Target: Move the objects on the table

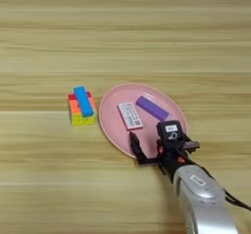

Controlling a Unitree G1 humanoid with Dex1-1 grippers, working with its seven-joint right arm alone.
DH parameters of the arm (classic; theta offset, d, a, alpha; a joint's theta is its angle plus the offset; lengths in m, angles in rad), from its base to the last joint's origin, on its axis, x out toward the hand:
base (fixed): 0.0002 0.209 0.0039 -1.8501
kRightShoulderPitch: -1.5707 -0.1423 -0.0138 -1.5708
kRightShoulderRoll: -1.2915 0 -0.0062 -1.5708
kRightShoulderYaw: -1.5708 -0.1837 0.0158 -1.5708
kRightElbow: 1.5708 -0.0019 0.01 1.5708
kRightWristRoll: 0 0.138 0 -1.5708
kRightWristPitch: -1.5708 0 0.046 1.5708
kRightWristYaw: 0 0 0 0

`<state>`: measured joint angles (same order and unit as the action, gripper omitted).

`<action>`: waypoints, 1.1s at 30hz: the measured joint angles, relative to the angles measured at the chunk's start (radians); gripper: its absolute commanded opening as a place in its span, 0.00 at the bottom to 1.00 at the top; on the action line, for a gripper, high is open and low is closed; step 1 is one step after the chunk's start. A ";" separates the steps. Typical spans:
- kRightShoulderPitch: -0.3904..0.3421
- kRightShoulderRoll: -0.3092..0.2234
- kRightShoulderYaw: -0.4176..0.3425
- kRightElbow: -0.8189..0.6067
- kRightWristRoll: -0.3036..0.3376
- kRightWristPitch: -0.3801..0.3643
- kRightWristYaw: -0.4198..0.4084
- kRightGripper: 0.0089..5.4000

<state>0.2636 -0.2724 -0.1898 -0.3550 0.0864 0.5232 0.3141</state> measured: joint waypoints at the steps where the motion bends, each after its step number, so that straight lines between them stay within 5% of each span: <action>1: 0.000 0.001 0.000 -0.001 0.001 0.000 -0.001 1.00; 33: -0.046 0.038 0.020 -0.071 0.048 -0.033 -0.023 1.00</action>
<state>0.2178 -0.2344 -0.1697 -0.4262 0.1339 0.4905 0.2915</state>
